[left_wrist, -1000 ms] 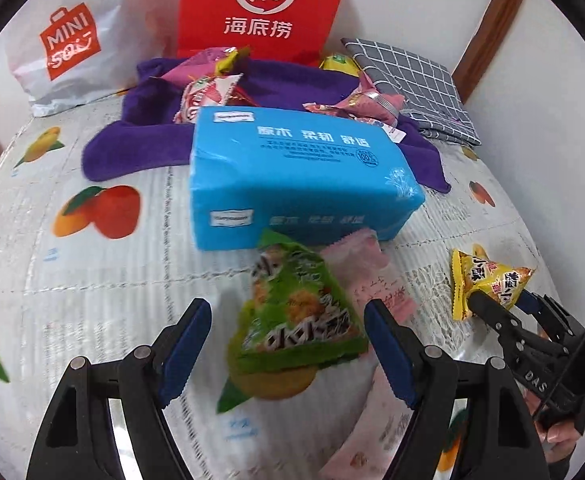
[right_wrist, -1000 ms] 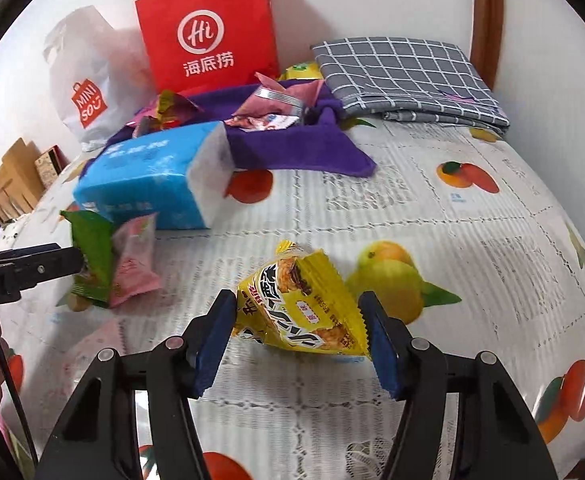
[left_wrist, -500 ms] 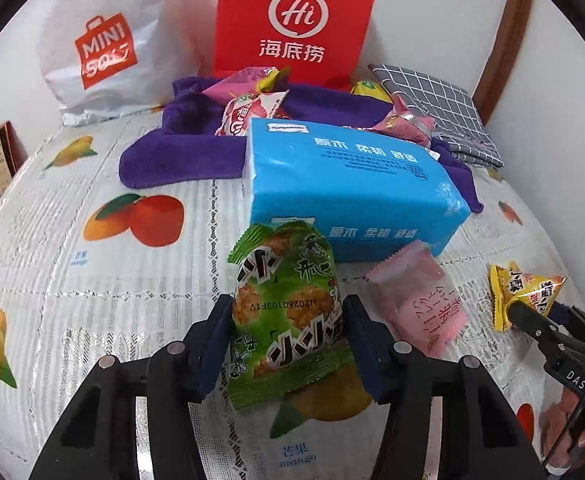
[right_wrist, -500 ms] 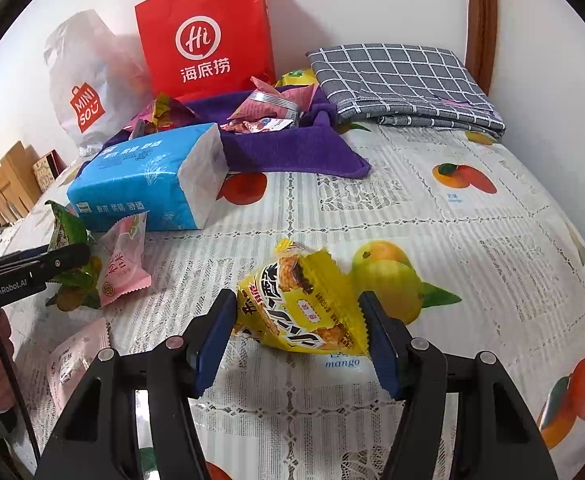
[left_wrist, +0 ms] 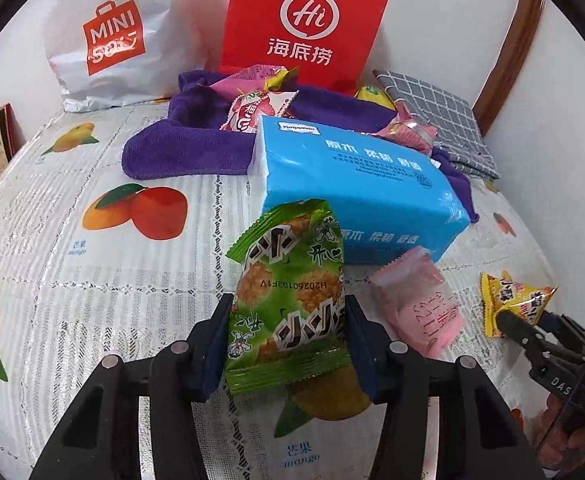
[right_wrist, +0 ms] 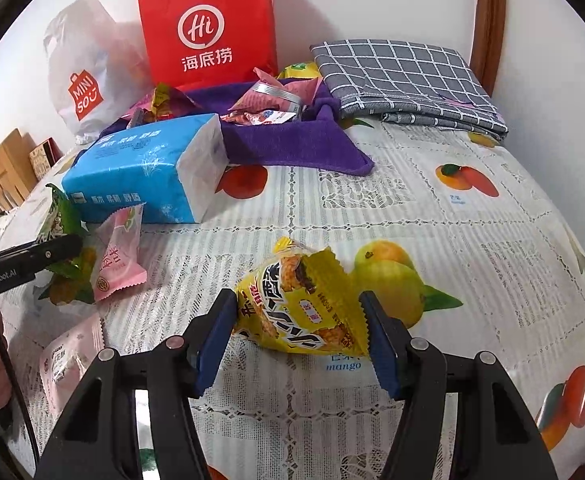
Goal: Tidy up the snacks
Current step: 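Grasp the yellow snack bag with the right tool while the left tool grasps the green cracker bag, then carry the green cracker bag and yellow snack bag over the purple towel with both tools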
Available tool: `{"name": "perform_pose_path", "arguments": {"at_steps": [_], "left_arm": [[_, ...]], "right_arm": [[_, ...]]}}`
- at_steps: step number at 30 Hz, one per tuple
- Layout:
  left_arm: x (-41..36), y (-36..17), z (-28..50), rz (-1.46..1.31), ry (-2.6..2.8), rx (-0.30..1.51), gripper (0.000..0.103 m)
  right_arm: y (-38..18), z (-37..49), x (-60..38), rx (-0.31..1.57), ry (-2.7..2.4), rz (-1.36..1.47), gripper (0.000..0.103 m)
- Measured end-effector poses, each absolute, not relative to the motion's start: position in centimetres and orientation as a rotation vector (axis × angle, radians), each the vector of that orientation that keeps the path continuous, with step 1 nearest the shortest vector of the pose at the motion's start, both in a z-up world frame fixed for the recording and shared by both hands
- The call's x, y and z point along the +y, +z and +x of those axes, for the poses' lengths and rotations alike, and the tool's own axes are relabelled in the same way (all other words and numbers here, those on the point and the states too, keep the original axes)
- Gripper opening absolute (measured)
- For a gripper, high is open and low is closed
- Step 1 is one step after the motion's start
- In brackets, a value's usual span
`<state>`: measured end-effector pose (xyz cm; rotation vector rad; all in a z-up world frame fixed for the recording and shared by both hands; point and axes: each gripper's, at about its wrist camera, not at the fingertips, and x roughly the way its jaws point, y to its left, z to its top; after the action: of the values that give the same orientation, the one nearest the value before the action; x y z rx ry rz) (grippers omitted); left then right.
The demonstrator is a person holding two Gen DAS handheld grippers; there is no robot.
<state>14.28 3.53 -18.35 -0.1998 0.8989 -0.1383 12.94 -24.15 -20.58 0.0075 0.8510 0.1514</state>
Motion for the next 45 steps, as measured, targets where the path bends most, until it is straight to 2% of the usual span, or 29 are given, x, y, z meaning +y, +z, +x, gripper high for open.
{"name": "perform_pose_path", "arguments": {"at_steps": [9,20,30,45], "left_arm": [[4.1,-17.4,13.0,-0.200,-0.168,0.866,0.048],[5.5,-12.8,11.3,-0.197,-0.174,0.833,0.048],[6.1,-9.0,11.0,-0.144,-0.145,0.780,0.048],[4.9,-6.0,15.4,-0.098,-0.159,0.688,0.048]], "right_arm": [[-19.4,11.8,-24.0,0.813,0.104,-0.014,0.058],[-13.3,11.2,-22.0,0.723,0.149,0.036,0.058],[-10.6,11.4,-20.4,0.679,0.164,0.073,0.058],[-7.5,13.2,-19.8,0.665,0.170,0.083,0.058]]}}
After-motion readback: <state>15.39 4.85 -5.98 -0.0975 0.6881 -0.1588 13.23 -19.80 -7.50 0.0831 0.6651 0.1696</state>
